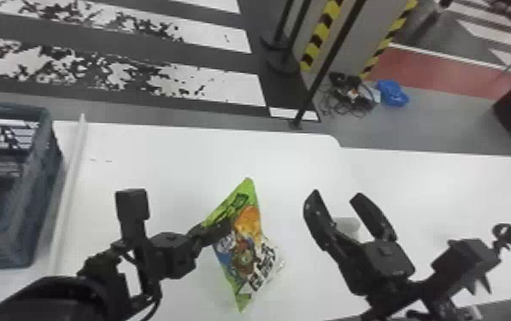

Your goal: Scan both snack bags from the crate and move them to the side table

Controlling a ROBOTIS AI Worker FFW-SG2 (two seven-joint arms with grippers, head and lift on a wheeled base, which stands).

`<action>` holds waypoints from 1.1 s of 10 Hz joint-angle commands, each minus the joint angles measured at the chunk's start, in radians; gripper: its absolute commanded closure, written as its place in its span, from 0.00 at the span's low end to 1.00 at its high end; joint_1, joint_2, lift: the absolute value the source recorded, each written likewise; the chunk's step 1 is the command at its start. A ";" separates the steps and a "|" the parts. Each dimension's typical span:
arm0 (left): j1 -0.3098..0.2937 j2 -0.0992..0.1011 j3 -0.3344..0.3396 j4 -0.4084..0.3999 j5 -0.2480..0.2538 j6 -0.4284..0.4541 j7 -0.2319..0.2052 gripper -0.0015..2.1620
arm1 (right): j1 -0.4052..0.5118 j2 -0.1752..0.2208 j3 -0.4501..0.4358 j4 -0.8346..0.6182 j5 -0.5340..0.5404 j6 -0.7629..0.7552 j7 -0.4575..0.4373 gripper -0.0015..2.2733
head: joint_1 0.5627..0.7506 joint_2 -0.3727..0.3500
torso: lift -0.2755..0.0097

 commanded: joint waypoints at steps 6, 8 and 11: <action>-0.100 -0.003 -0.055 0.192 -0.066 -0.140 0.023 0.92 | -0.006 0.001 -0.003 -0.001 -0.004 0.003 -0.002 0.06 | 0.70 0.03 | 0.86; -0.127 -0.003 -0.076 0.258 -0.089 -0.211 0.044 0.79 | -0.010 0.001 -0.008 -0.001 -0.012 0.003 -0.002 0.06 | 0.70 0.03 | 0.86; -0.141 -0.003 -0.106 0.270 -0.146 -0.263 0.067 0.00 | -0.024 0.001 -0.015 0.005 -0.015 0.006 -0.002 0.06 | 0.70 0.03 | 0.86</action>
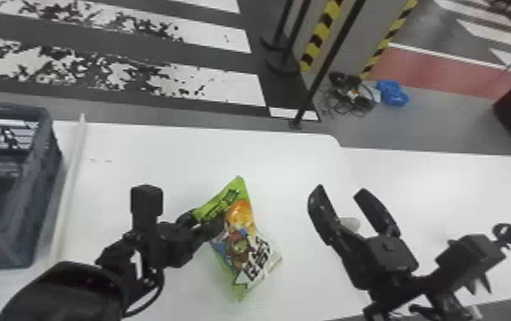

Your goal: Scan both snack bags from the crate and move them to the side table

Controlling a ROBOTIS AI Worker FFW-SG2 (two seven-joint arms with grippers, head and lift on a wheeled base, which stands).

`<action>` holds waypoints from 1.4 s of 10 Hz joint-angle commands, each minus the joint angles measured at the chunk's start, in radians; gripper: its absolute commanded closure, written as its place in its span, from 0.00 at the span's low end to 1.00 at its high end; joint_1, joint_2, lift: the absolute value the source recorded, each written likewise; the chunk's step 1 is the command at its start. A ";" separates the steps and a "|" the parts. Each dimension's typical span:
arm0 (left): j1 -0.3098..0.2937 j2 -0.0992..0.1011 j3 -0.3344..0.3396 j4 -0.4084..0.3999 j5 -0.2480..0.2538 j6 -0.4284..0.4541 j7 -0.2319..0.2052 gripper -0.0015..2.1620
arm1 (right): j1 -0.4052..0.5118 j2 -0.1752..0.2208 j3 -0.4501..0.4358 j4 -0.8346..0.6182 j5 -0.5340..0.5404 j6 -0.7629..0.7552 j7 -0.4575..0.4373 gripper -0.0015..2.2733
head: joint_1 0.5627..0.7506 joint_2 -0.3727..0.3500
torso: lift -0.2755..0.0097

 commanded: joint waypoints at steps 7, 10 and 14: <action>0.006 -0.003 -0.016 -0.047 -0.156 -0.098 0.118 0.02 | -0.018 0.001 -0.010 0.012 0.003 0.009 0.002 0.06 | 0.70 0.03 | 0.86; 0.105 -0.003 0.038 -0.300 -0.150 -0.052 0.161 0.02 | -0.022 0.001 -0.010 0.015 0.007 0.018 0.002 0.06 | 0.70 0.03 | 0.86; 0.238 0.106 0.222 -0.595 -0.088 -0.009 0.190 0.02 | -0.028 0.001 -0.034 0.029 0.010 0.037 0.034 0.05 | 0.70 0.03 | 0.86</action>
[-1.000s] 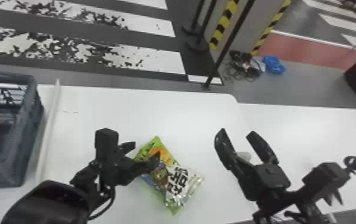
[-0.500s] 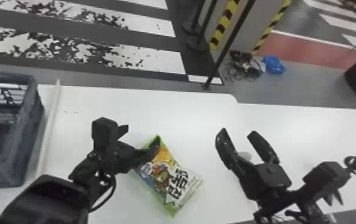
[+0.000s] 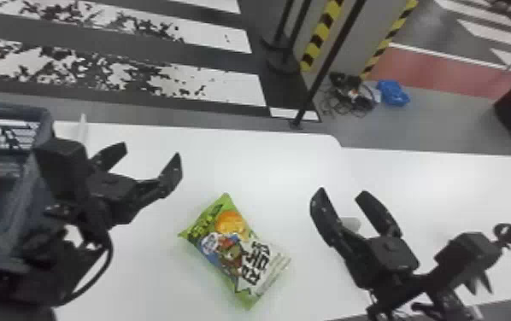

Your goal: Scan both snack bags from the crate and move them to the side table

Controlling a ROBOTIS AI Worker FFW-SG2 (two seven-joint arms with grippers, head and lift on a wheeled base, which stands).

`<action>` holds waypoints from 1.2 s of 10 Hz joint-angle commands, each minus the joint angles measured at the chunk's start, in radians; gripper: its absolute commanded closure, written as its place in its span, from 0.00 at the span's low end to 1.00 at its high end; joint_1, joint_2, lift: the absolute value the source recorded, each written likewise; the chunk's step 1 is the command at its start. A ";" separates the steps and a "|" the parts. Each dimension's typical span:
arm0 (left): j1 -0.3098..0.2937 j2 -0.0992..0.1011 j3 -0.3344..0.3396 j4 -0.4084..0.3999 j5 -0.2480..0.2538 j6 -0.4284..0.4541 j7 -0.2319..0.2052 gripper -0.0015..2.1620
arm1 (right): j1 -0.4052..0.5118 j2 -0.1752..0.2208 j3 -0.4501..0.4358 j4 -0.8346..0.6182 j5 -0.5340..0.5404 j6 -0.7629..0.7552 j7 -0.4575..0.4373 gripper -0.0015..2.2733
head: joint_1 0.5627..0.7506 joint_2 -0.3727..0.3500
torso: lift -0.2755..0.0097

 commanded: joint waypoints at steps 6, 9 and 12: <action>0.271 0.156 0.342 -0.284 0.114 -0.002 -0.016 0.02 | -0.083 0.001 0.018 0.120 0.120 0.078 0.053 0.06 | 0.70 0.30 | 0.86; 0.331 0.164 0.445 -0.307 0.173 -0.011 -0.050 0.02 | -0.091 0.001 0.066 0.142 0.191 0.151 0.090 0.06 | 0.70 0.44 | 0.86; 0.351 0.167 0.508 -0.308 0.222 -0.014 -0.068 0.02 | -0.080 0.001 0.141 0.184 0.283 0.154 0.102 0.06 | 0.70 0.57 | 0.86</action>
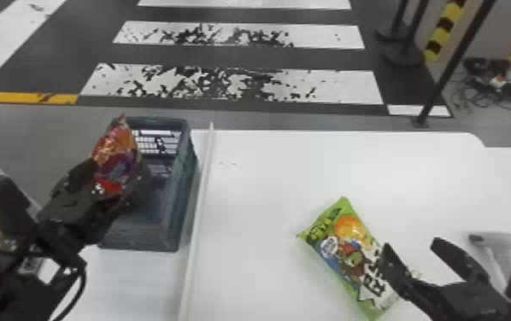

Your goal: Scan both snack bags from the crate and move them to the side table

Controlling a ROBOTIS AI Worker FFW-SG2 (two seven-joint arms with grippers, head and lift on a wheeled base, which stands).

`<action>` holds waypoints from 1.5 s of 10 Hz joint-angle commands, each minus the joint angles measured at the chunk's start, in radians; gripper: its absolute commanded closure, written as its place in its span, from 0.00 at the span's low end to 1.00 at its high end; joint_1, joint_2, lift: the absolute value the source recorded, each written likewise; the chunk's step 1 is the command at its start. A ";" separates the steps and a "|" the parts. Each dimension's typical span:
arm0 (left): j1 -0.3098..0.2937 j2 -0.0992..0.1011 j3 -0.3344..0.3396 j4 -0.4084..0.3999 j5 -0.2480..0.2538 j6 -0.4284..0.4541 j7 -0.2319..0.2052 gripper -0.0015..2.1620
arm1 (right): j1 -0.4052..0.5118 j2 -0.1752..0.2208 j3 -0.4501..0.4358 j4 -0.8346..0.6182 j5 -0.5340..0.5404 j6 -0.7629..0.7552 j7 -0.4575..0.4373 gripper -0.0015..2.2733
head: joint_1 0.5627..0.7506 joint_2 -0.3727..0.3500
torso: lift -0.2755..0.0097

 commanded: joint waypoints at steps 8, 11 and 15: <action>0.027 -0.006 0.028 -0.031 0.060 0.006 -0.022 0.02 | -0.015 -0.172 0.322 0.313 0.574 -0.160 -0.380 0.06 | 0.70 0.73 | 0.86; 0.001 -0.022 -0.032 -0.028 0.021 0.009 -0.014 0.02 | -0.030 -0.172 0.353 0.325 0.579 -0.117 -0.396 0.06 | 0.70 0.70 | 0.86; -0.010 -0.022 -0.055 -0.020 0.015 0.012 -0.020 0.02 | -0.107 -0.176 0.394 0.413 0.613 -0.092 -0.428 0.06 | 0.70 0.66 | 0.86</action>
